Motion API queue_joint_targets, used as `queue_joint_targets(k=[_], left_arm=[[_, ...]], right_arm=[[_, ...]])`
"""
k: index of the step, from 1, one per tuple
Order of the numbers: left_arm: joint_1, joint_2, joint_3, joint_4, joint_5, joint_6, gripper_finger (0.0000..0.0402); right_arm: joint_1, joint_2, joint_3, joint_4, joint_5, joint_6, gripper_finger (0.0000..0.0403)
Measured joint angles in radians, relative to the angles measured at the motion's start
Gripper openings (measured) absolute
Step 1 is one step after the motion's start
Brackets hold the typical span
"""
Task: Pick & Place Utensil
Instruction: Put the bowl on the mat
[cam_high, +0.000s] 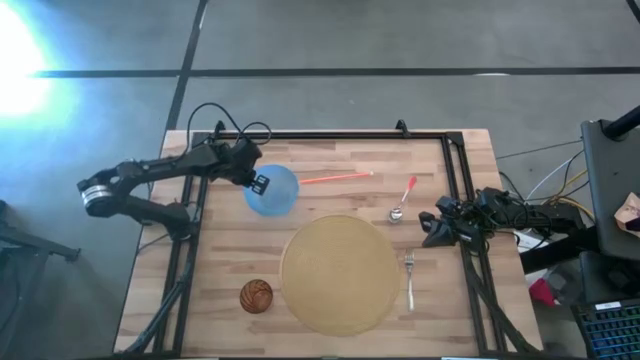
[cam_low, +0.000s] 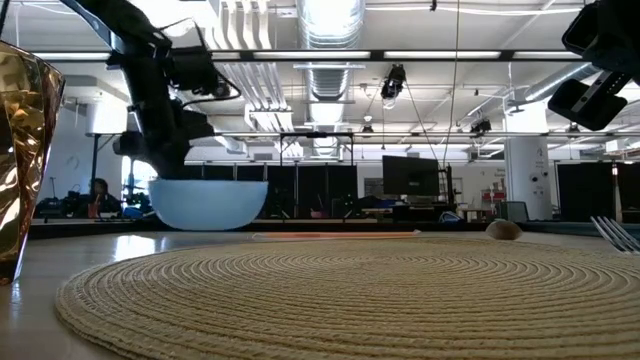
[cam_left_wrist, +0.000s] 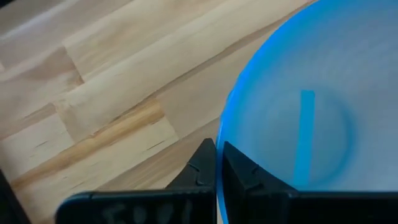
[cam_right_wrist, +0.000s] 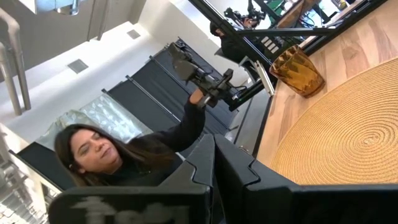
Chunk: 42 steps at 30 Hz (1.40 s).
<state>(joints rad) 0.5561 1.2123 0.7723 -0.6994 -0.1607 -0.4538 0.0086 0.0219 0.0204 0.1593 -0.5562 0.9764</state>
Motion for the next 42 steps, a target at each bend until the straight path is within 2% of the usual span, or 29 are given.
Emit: queue_joint_targets(k=[9, 15, 18, 22, 25, 32, 42], left_arm=[[-0.066, -0.098, 0.000, 0.007, 0.001, 0.016, 0.0001], [-0.111, -0.136, 0.001, 0.075, -0.005, 0.030, 0.0001], [-0.133, -0.137, 0.005, 0.118, -0.004, 0.038, 0.0001], [-0.159, -0.122, 0.044, 0.124, -0.005, 0.050, 0.0000], [-0.186, -0.106, 0.084, 0.125, -0.006, 0.060, 0.0000], [-0.253, -0.051, 0.183, 0.124, -0.022, 0.066, 0.0000], [-0.327, 0.101, 0.314, 0.113, -0.025, 0.063, 0.0000]], right_arm=[[0.000, 0.000, 0.000, 0.000, 0.000, 0.000, 0.0008], [0.000, 0.000, 0.000, 0.000, 0.000, 0.004, 0.0008], [0.000, 0.000, 0.000, 0.000, 0.000, 0.124, 0.0008], [0.000, 0.000, 0.000, 0.000, 0.000, 0.269, 0.0008], [0.000, 0.000, 0.000, 0.000, 0.000, 0.307, 0.0008], [0.000, 0.000, 0.000, 0.001, 0.000, 0.227, 0.0008], [0.000, 0.000, 0.000, 0.001, 0.000, 0.122, 0.0008]])
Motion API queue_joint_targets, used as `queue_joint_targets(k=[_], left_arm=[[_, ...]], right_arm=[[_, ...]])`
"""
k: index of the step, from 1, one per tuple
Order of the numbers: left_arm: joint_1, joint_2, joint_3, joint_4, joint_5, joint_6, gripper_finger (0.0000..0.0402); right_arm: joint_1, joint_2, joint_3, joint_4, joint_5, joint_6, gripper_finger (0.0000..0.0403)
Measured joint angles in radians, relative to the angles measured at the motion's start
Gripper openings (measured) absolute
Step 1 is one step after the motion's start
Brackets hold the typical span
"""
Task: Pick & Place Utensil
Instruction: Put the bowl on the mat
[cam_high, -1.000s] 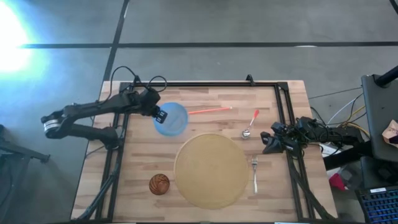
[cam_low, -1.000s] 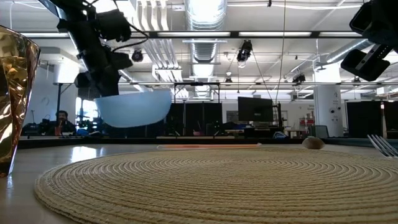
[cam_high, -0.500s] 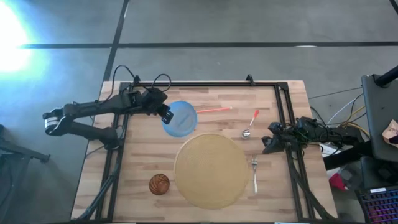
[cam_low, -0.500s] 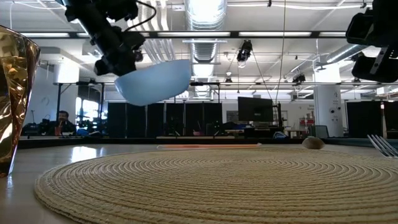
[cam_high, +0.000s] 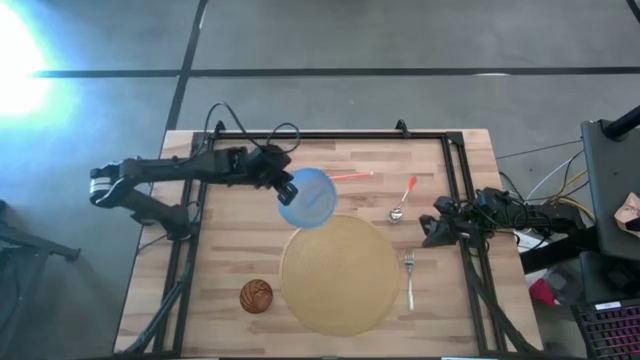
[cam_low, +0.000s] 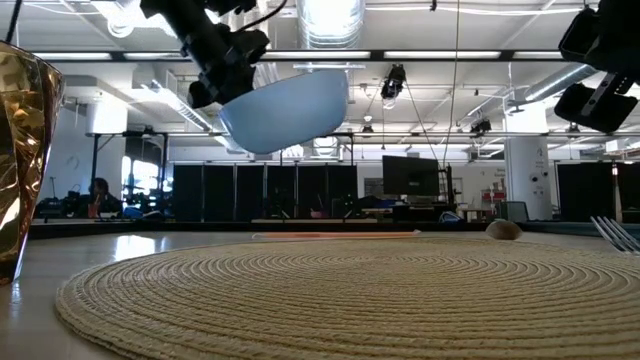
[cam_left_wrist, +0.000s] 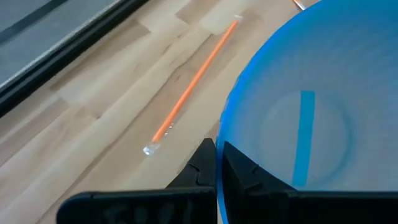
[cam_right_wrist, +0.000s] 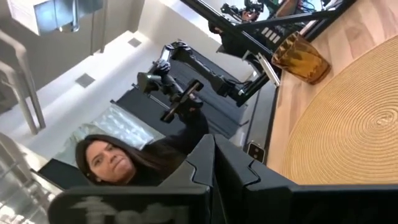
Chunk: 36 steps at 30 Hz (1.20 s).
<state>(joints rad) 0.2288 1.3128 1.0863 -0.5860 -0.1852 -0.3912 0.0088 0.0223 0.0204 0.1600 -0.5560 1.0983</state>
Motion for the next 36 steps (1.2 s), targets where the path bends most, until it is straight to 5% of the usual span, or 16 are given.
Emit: queue_joint_targets(k=[10, 24, 36], left_arm=[[-0.015, 0.150, 0.158, -0.155, -0.072, -0.003, 0.0000], [-0.129, 0.238, 0.204, -0.189, -0.175, -0.034, 0.0000], [-0.162, 0.238, 0.204, -0.162, -0.263, -0.031, 0.0000]], right_arm=[[0.000, 0.000, 0.000, 0.000, 0.154, -0.113, 0.0008], [0.000, 0.000, 0.000, 0.016, 0.786, -0.212, 0.0008], [0.000, 0.091, 0.000, 0.359, 0.787, -0.419, 0.0008]])
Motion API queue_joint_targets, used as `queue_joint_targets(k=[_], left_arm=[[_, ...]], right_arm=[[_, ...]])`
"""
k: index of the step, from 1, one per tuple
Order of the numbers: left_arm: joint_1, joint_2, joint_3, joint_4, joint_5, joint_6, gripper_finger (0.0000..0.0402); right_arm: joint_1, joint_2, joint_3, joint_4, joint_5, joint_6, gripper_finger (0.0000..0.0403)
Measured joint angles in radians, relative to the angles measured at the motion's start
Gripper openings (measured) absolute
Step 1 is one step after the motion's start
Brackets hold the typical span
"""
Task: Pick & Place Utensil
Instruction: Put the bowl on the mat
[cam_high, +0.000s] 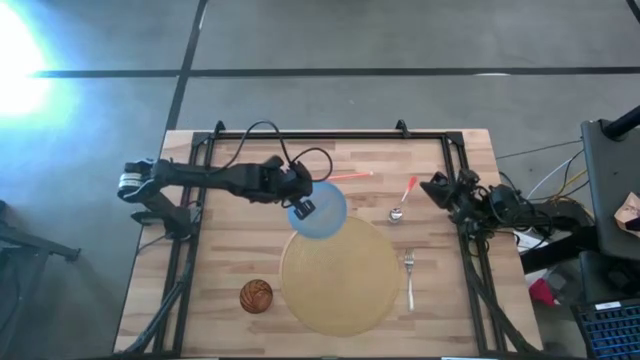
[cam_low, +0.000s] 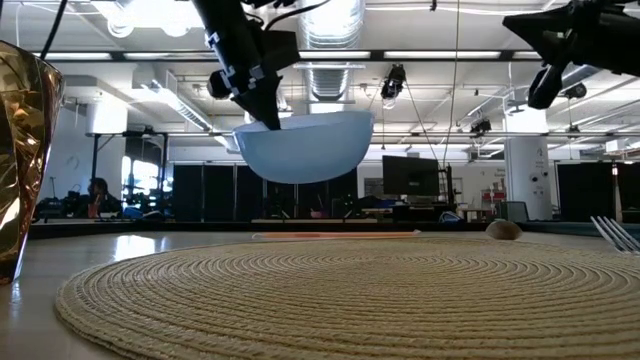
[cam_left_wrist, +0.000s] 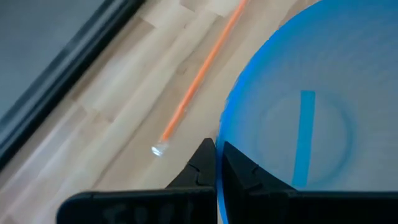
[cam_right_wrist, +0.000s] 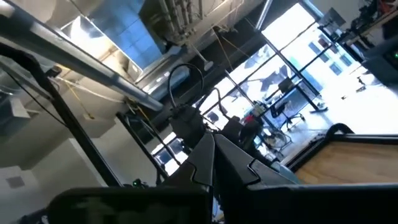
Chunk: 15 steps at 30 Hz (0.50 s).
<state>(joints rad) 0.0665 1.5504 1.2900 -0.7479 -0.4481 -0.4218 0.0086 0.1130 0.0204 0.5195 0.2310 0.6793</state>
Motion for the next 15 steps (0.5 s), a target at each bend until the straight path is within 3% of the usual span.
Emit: queue_joint_targets(k=[6, 10, 15], left_arm=[[0.005, -0.001, 0.003, 0.005, -0.061, 0.015, 0.0000], [0.004, -0.001, 0.002, 0.027, -0.077, 0.029, 0.0000], [0.004, -0.001, 0.001, 0.050, -0.103, 0.053, 0.0000]], right_arm=[[0.000, 0.150, 0.078, 0.008, -0.008, -0.069, 0.0008], [0.000, 0.294, 0.203, -0.020, -0.086, -0.152, 0.0008], [0.000, 0.439, 0.429, -0.341, -0.135, -0.293, 0.0008]])
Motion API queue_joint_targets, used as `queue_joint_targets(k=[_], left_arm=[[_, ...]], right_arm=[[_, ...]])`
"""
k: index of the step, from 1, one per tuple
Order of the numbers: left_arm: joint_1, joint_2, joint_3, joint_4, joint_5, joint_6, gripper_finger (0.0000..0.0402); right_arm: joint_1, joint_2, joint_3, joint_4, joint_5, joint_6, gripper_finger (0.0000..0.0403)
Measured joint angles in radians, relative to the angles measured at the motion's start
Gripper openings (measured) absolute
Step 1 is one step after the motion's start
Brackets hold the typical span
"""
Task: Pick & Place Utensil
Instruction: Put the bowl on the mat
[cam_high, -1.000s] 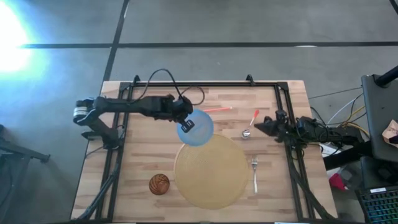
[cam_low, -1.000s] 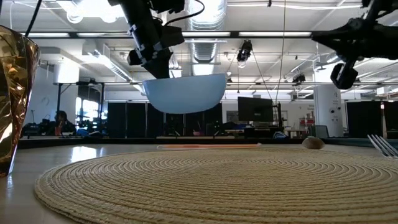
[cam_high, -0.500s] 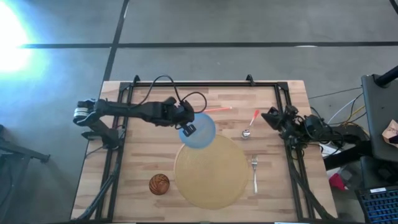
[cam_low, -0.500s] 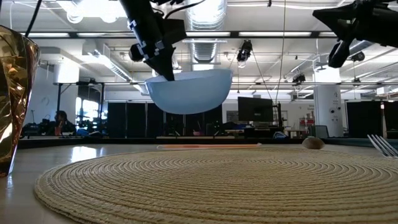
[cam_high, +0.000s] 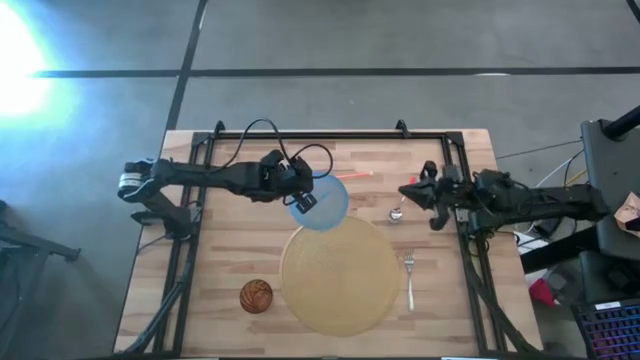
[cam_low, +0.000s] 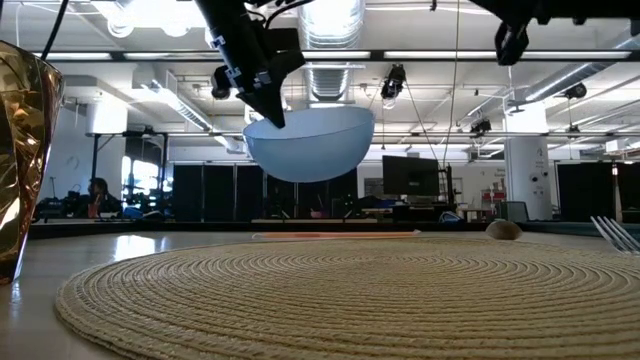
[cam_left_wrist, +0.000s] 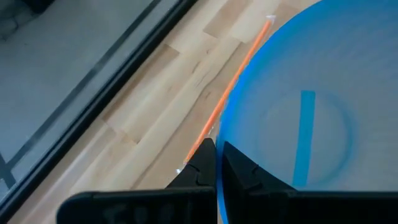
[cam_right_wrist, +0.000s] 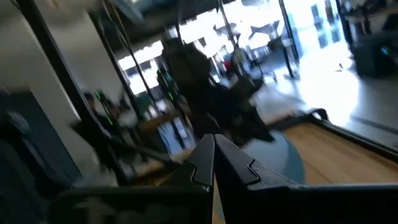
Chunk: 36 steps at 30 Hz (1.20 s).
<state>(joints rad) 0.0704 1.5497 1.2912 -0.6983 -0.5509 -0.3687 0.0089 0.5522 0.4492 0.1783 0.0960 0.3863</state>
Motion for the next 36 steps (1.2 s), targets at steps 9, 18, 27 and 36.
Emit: queue_joint_targets(k=[9, 18, 27, 36], left_arm=[[-0.001, 0.000, -0.002, 0.007, -0.019, 0.004, 0.0000], [-0.002, 0.000, -0.003, 0.010, -0.046, -0.030, 0.0000], [-0.016, -0.001, -0.003, 0.010, -0.096, -0.081, 0.0000], [-0.052, -0.001, -0.003, 0.010, -0.174, -0.104, 0.0000]], right_arm=[[0.000, 0.196, 0.309, -0.414, 0.008, -0.136, 0.0008], [0.000, 0.331, 0.415, -0.603, 0.009, -0.294, 0.0008], [0.043, 0.479, 0.436, -0.610, 0.052, -0.417, 0.0008], [0.050, 0.671, 0.596, -0.614, 0.284, -0.480, 0.0008]])
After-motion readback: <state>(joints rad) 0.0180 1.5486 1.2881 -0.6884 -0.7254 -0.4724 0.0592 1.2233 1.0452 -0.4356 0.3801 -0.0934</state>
